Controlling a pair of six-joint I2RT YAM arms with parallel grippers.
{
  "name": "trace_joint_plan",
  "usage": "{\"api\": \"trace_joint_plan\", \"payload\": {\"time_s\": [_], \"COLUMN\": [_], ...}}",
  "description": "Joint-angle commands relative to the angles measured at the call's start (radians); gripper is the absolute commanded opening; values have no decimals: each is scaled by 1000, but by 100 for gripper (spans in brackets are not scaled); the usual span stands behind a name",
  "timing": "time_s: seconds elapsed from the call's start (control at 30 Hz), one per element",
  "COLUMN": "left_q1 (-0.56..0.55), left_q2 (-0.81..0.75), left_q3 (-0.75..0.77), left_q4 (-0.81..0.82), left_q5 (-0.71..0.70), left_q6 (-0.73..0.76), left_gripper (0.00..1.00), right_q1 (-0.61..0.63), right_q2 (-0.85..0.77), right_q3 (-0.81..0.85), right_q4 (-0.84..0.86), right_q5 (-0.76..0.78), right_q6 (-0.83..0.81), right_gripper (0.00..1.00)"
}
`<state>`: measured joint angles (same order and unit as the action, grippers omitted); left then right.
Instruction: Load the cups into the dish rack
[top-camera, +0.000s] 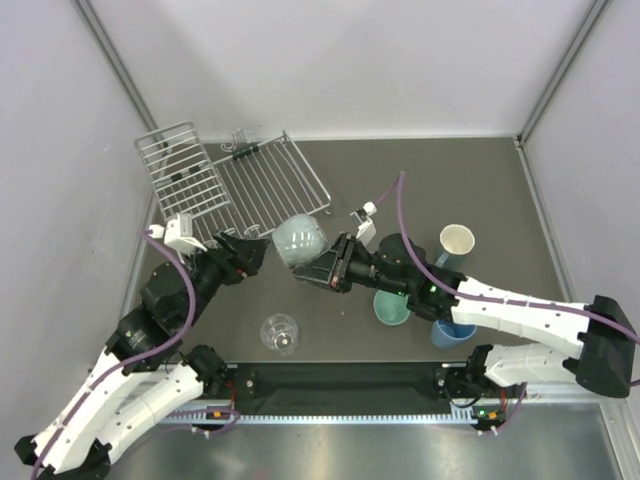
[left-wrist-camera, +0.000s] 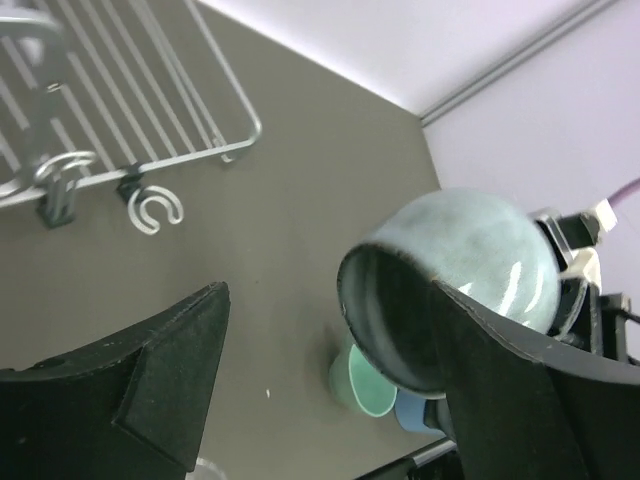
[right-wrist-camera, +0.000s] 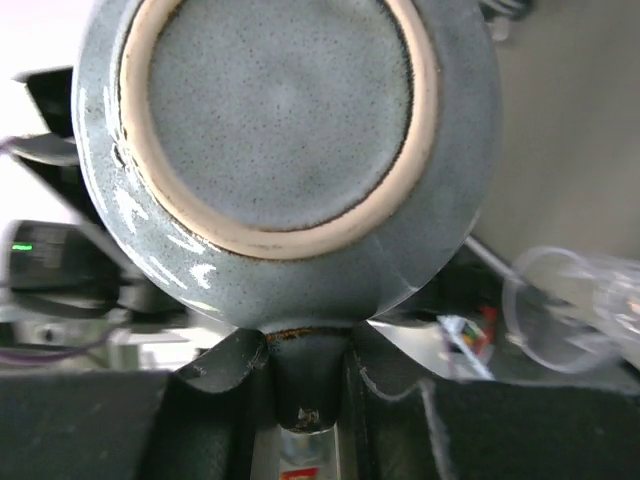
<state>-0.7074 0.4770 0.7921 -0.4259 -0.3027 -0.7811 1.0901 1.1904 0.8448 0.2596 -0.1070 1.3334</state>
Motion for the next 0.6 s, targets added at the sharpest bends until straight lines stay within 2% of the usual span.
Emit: {"api": "trace_joint_plan", "payload": {"time_s": [0.0, 0.13, 0.2, 0.3, 0.57], "left_q1": [-1, -3, -1, -1, -1], "left_q2": [-26, -104, -126, -159, -195], "left_q3": [98, 122, 143, 177, 272], "left_q4": [-209, -293, -332, -384, -473], "left_q5": [-98, -104, -104, -96, -82], "left_q6": [-79, -87, -87, -86, -26], "left_gripper": [86, 84, 82, 80, 77], "right_q1": [13, 4, 2, -4, -12], "right_q2": [-77, -81, -58, -28, 202], "right_q3": [5, 40, 104, 192, 512], "right_q4": [-106, -232, -345, -416, -588], "right_q5": [58, 87, 136, 188, 355], "right_q6": [-143, -250, -347, -473, -807], "right_gripper": [0, 0, 0, 0, 0]}}
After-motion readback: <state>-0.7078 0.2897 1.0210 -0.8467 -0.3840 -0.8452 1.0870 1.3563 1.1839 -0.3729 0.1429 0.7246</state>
